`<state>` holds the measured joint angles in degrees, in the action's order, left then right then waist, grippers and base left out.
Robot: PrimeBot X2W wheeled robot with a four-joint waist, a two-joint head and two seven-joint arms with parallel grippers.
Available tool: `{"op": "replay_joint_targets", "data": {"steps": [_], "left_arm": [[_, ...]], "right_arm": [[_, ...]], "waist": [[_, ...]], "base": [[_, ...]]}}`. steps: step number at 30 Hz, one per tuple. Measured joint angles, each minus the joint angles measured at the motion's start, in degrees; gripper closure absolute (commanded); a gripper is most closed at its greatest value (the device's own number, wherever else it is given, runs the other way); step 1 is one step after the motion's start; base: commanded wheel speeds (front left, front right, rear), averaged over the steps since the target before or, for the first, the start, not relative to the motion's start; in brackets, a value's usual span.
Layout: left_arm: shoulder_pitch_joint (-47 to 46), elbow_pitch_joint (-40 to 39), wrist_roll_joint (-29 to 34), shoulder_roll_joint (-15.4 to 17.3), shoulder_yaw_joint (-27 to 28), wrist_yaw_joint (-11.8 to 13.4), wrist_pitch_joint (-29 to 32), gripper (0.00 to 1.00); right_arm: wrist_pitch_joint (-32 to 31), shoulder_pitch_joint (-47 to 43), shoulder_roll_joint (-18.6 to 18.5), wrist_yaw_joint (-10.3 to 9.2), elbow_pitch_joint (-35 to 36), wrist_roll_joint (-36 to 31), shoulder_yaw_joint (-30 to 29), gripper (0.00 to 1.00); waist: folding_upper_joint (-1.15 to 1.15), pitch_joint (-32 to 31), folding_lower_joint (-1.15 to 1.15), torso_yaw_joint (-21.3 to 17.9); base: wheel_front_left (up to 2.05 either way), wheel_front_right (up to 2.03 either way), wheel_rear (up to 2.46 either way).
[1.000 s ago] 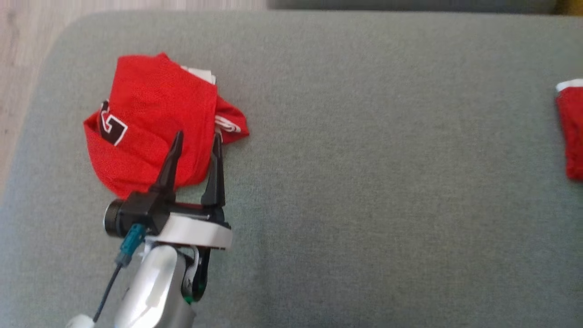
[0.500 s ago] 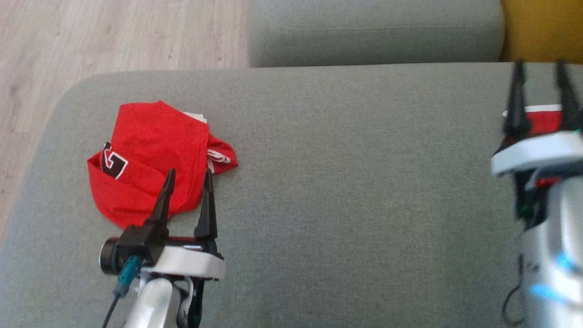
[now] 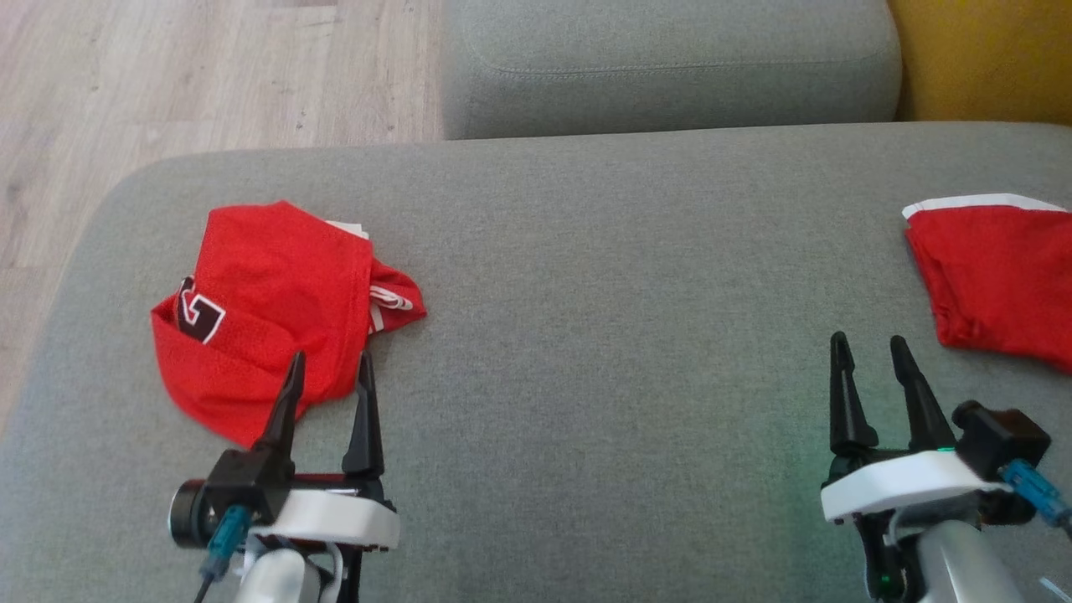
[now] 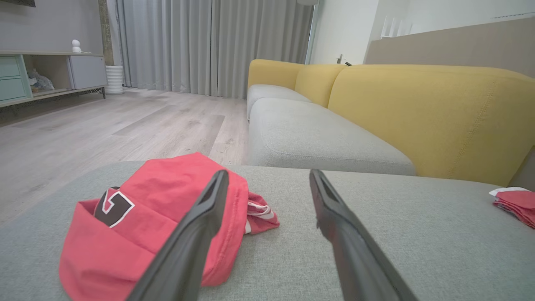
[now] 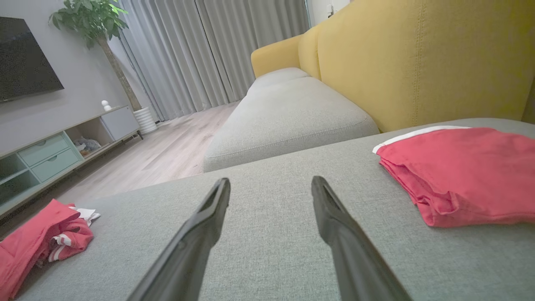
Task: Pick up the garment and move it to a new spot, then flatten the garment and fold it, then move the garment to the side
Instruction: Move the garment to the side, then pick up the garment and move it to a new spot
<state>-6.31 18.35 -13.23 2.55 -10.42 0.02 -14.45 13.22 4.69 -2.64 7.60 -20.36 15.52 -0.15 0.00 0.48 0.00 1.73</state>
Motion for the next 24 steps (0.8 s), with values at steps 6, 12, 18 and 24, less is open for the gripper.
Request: {"op": "replay_joint_targets", "data": {"steps": [6,12,18,24], "left_arm": [[0.0,-0.1,-0.1,0.0,0.2,0.0,0.0,0.0],[0.0,-0.1,-0.5,0.0,-0.4,0.0,0.0,0.0],[0.0,0.0,-0.5,0.0,-0.5,0.1,0.0,0.0],[0.2,0.4,-0.5,0.0,-0.5,0.1,0.0,0.0]], "right_arm": [[0.5,0.0,0.0,0.0,0.0,-1.2,0.3,0.0],[0.8,0.0,0.0,0.0,0.0,-0.9,0.8,0.0],[1.0,-0.5,0.0,0.0,0.1,-0.9,3.5,0.0],[1.0,-0.8,0.0,0.0,0.1,-0.9,6.3,0.0]], "waist": [[0.0,-0.1,0.0,-0.1],[0.0,0.0,0.0,0.8],[0.0,-0.4,0.0,4.1],[0.0,-1.2,0.0,9.1]], "base": [[0.0,0.0,0.0],[0.0,0.0,0.0],[0.0,0.0,0.0],[0.0,0.0,0.0]]}}
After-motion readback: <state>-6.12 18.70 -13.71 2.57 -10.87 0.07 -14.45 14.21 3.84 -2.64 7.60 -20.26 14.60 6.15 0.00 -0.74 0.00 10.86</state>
